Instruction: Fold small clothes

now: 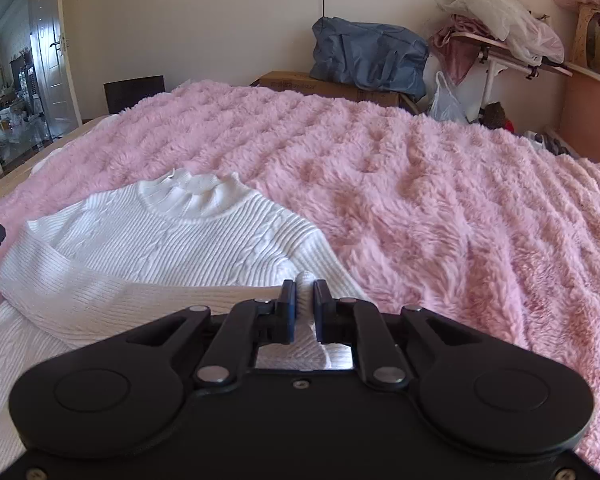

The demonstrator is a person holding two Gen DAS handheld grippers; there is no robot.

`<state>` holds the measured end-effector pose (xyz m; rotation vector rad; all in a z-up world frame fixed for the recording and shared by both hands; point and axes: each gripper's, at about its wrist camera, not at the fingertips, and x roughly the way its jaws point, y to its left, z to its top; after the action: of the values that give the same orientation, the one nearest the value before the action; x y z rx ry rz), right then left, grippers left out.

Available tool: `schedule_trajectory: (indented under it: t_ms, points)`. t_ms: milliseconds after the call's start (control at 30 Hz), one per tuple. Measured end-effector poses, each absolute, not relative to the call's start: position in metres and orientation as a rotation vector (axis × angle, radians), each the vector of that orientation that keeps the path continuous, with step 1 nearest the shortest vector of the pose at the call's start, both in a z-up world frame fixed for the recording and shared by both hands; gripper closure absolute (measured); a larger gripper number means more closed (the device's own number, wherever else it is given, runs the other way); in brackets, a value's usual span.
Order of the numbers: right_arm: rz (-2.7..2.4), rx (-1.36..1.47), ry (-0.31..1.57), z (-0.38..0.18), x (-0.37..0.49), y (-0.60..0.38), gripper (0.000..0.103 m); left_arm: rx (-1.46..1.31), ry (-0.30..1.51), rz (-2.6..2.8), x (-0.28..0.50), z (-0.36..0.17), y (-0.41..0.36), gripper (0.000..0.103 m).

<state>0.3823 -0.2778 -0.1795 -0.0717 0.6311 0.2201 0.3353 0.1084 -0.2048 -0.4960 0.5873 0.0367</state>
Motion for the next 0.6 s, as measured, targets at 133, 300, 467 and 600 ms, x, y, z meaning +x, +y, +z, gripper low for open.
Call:
schedule_trajectory:
  t_ms: [133, 300, 467, 600]
  points:
    - [0.171, -0.056, 0.684, -0.198, 0.393, -0.286, 0.093, -0.467, 0.629, 0.075, 0.350, -0.220, 0.108, 0.073]
    - [0.147, -0.050, 0.698, -0.220, 0.392, -0.288, 0.093, -0.449, 0.664, 0.081, 0.363, -0.240, 0.110, 0.072]
    - [0.139, -0.049, 0.694, -0.227, 0.391, -0.290, 0.091, -0.430, 0.672, 0.080, 0.368, -0.247, 0.109, 0.071]
    - [0.116, -0.009, 0.678, -0.218, 0.384, -0.294, 0.073, -0.443, 0.637, 0.073, 0.361, -0.230, 0.109, 0.072]
